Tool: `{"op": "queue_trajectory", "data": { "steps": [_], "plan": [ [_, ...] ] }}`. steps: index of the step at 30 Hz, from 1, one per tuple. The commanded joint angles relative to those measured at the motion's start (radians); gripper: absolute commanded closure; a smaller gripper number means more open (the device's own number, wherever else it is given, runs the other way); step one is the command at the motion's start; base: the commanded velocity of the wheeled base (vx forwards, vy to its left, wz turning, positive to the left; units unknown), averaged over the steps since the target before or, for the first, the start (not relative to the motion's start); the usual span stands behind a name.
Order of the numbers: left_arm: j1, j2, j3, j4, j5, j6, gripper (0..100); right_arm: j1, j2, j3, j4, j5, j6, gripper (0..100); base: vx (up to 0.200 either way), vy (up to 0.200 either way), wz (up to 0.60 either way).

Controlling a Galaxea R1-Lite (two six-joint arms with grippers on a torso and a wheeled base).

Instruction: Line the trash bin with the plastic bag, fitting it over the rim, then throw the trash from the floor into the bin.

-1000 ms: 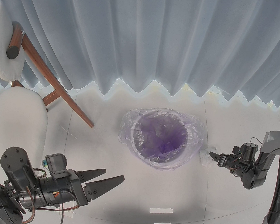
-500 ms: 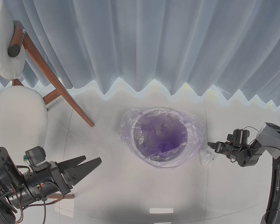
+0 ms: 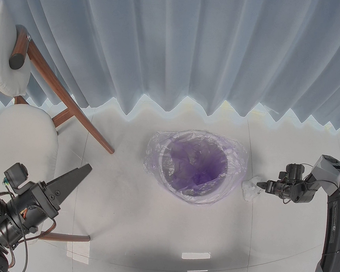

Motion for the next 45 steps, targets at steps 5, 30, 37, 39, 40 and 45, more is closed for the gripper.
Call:
{"op": "queue_trajectory", "data": {
  "steps": [5, 30, 37, 39, 40, 45],
  "plan": [
    [0.161, -0.095, 0.016, 0.034, 0.003, 0.005, 0, 0.011, 0.008, -0.061, 0.094, 0.032, -0.022, 0, 0.000, 0.000, 0.00],
    [0.188, -0.207, 0.016, 0.195, 0.000, 0.003, 0, 0.018, 0.002, -0.079, 0.177, 0.032, -0.033, 0, 0.000, 0.000, 0.00],
    [0.013, -0.084, -0.024, 0.254, -0.152, 0.005, 0, 0.014, -0.105, 0.069, -0.118, 0.037, 0.003, 0, 0.000, 0.000, 0.00],
    [-0.003, -0.010, -0.052, 0.266, -0.194, 0.005, 0, 0.023, -0.202, 0.129, -0.125, 0.038, 0.046, 0, 0.000, 0.000, 0.00],
    [-0.008, 0.034, -0.070, 0.266, -0.203, 0.005, 0, 0.035, -0.258, 0.160, -0.127, 0.043, 0.073, 0, 0.000, 0.000, 0.00],
    [-0.010, 0.162, -0.141, 0.240, -0.180, 0.006, 0, 0.146, -0.508, 0.318, -0.122, 0.064, 0.289, 0, 0.000, 0.000, 0.00]
  ]
}}
